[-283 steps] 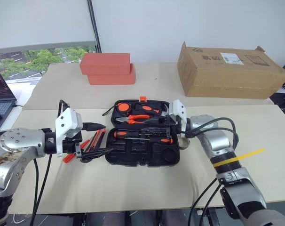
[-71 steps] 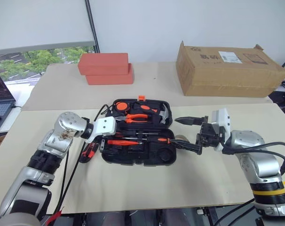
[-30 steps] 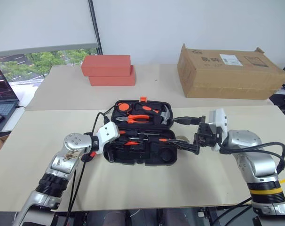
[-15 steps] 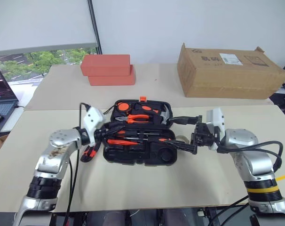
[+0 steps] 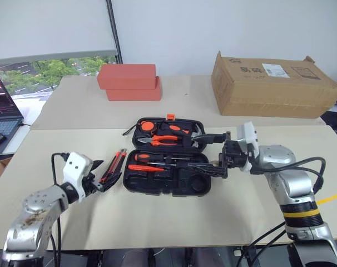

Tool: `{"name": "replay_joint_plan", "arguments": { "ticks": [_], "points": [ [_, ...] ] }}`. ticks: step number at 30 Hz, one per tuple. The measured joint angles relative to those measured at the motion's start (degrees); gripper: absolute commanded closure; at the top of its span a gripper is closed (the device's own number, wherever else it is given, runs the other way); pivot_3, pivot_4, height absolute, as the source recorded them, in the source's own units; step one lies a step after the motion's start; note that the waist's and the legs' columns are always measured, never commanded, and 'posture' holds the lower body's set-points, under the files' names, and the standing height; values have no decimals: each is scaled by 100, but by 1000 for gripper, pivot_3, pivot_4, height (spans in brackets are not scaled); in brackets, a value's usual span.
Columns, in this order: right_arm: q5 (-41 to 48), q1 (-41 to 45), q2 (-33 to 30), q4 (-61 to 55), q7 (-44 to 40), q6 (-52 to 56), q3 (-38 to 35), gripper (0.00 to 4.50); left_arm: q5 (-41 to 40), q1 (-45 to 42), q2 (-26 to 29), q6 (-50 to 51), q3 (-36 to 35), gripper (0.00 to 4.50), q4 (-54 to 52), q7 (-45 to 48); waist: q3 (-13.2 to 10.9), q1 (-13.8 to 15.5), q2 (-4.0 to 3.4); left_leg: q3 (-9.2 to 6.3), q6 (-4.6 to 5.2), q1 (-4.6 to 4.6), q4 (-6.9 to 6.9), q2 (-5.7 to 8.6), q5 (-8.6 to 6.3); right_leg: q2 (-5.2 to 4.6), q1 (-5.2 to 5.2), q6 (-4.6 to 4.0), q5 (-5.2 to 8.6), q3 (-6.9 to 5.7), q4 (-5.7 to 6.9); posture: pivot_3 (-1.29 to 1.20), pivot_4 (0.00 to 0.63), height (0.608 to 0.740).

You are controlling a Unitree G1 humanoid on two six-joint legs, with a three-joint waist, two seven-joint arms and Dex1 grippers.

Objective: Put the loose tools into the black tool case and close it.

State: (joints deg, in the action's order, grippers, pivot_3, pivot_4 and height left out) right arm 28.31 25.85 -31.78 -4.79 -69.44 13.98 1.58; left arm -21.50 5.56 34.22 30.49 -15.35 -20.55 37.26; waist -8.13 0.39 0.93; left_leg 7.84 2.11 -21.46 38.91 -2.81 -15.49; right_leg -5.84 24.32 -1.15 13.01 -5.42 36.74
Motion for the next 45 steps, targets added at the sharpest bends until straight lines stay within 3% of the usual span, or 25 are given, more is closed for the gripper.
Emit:
{"name": "replay_joint_plan", "arguments": {
  "ticks": [12, 13, 18, 20, 28, 33, 38, 45],
  "points": [
    [-5, 5, 11, 41, -45, 0, 3, 0, 100, 93, 34, 460, 373, 51, 56, -115, 0, 17, 0, -1, 3, -3, -3, 1, -4, -18, 4, -3, 2, -13, 1, 0, 150, 711],
    [-5, 5, 11, 42, -45, 0, 4, 0, 97, 49, 43, 507, 373, 577, 84, -116, 0, 18, -1, -1, 3, -2, -3, 1, -4, -19, 3, -3, 2, -12, 1, 0, 150, 711],
    [-6, 5, 11, 41, -33, 0, 4, 0, 88, -115, 7, 680, 268, 2382, 245, -278, 0, 19, -1, -1, 3, -1, -3, 1, -4, -22, 1, -3, 2, -12, 1, 0, 150, 711],
    [-7, 4, 11, 41, -29, 0, 4, 0, 58, -138, -30, 696, 234, 2729, 274, -306, 0, 20, -1, -1, 3, -1, -3, 1, -4, -23, 1, -3, 2, -12, 1, 0, 150, 711],
    [-4, 4, 10, 39, -22, 0, 0, 0, -25, -277, -94, 94, -37, 2726, 834, -155, 0, 17, 0, -3, 2, -8, -4, 1, -3, -25, 7, -5, 2, -16, 1, 0, 150, 711],
    [10, 5, 9, 40, -27, 1, -13, 0, -283, -719, 119, -639, -207, 2726, 1079, 618, 0, 32, 0, -8, 2, -32, -2, 3, -3, -28, 19, -5, 2, -29, -4, 0, 150, 711],
    [53, 25, -19, 41, -50, 2, -66, 0, -300, -1570, 745, -1467, 450, 2726, 1284, 2204, -1, 28, -1, -8, -8, -44, -3, 10, 3, -22, 23, -4, 2, -43, -10, 0, 150, 711],
    [176, -287, -319, -154, -41, 20, -231, 0, 252, -2512, 812, -2485, 1728, 2726, 2072, 3543, -1, 18, -1, -8, -12, -51, -3, 7, 6, 22, 27, -3, 3, -36, -10, 0, 150, 711]
  ]
}}
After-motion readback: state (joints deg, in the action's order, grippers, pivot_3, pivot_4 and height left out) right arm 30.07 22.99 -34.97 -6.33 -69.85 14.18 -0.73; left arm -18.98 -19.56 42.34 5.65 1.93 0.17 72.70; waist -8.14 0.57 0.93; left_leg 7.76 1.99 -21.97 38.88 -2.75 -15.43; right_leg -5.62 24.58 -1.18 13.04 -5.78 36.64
